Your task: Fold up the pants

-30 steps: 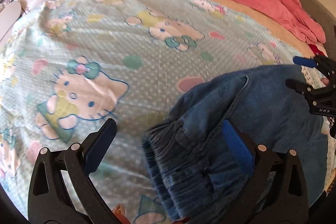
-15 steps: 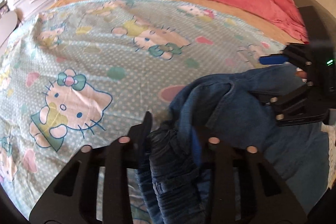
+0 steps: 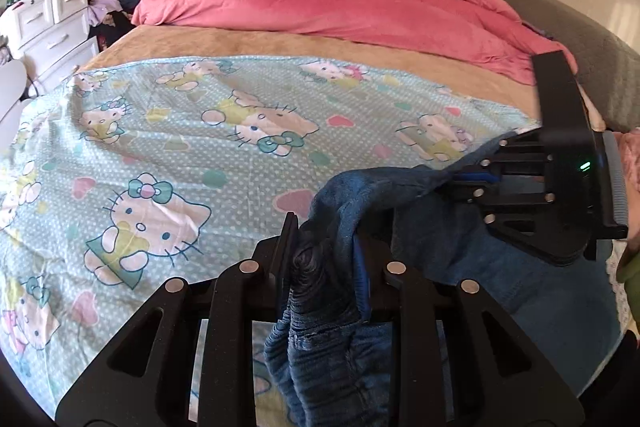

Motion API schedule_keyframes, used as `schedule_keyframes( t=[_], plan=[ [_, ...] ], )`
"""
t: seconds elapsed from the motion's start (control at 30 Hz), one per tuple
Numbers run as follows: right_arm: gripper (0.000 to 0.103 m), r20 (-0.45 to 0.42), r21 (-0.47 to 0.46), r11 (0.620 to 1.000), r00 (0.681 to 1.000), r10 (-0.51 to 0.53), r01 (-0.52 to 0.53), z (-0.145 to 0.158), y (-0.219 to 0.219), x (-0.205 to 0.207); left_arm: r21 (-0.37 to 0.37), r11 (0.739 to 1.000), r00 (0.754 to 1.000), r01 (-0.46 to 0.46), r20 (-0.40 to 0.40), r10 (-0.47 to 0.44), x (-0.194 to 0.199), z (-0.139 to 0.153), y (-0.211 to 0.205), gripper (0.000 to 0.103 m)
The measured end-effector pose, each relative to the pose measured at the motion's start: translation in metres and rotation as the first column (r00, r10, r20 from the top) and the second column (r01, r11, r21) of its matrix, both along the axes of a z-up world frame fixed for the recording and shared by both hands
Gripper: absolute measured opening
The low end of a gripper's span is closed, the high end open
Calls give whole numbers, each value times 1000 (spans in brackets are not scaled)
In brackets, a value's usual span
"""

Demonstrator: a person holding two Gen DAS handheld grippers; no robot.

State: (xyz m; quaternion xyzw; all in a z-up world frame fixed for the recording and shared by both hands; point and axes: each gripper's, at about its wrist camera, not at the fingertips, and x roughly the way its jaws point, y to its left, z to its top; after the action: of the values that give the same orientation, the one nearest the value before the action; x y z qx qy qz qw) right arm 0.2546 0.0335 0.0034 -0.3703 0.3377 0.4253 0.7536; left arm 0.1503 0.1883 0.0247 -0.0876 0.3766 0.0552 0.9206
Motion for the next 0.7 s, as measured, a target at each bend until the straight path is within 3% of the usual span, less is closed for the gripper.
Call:
schedule_keyframes(
  t=[0.2,0.37,0.57,0.7],
  plan=[
    [5,-50,183,974,991,-124,131,49,-54,-20,39,997,996,68,51,-70,-16,16,-24,20],
    [5,-79,281,949,989,-126,144,75,-92,-54,22,994,990,108,93,-110,-42,28,-38,22],
    [5,-110,327,937,990,-92,123,77,-122,-116,7,991,983,134,125,-134,-95,31,-50,23],
    [5,-152,331,937,986,-62,110,65,-138,-162,3,987,982,162,95,-162,-129,20,-61,24]
  ],
)
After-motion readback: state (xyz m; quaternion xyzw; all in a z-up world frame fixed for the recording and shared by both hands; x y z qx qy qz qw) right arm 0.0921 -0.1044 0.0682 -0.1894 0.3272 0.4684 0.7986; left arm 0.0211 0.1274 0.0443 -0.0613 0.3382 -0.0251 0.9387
